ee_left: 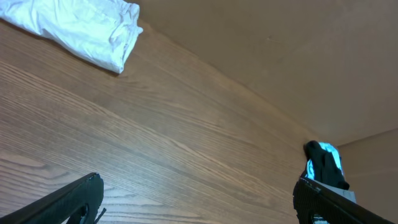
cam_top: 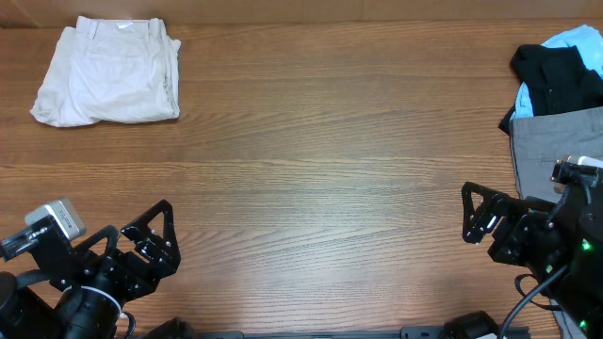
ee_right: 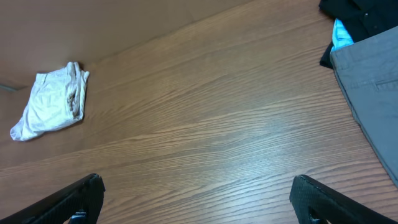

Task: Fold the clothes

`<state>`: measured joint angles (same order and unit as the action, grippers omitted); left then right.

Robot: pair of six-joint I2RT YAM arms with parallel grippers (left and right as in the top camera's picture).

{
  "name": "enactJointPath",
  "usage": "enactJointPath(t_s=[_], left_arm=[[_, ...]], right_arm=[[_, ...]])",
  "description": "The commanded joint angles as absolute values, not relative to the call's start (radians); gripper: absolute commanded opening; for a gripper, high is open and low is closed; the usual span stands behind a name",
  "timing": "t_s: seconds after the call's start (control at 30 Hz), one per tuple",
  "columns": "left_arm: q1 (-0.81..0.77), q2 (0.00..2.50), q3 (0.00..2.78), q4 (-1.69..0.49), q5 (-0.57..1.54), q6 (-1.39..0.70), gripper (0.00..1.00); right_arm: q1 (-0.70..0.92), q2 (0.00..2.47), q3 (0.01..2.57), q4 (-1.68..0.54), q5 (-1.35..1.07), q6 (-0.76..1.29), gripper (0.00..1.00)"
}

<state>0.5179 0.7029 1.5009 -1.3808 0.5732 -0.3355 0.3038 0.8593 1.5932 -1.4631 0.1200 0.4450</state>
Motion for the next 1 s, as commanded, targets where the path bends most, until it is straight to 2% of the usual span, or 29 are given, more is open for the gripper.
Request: enactJointPath(t_s=[0.0, 0.4, 0.57, 0.73, 0.97], left_arm=[[0.517, 0.699, 1.508, -1.381, 0.591, -0.31, 1.0], [0.517, 0.699, 1.508, -1.381, 0.591, -0.31, 1.0], [0.517, 0.699, 1.508, -1.381, 0.592, -0.31, 1.0], [0.517, 0.699, 1.508, -1.381, 0.592, -0.31, 1.0], [0.517, 0.699, 1.508, -1.381, 0.592, -0.31, 1.0]], right_arm=[[0.308, 0.855, 1.591, -1.461, 0.134, 0.453, 1.0], [0.308, 0.855, 1.59, -1.472, 0.139, 0.444, 1.0], [0.26, 0.836, 1.53, -1.406, 0.157, 0.432, 1.0], [0.165, 0.709, 1.279, -1.207, 0.145, 0.41, 1.0], [0.139, 0.487, 0.841, -0.838, 0.049, 0.28, 1.0]])
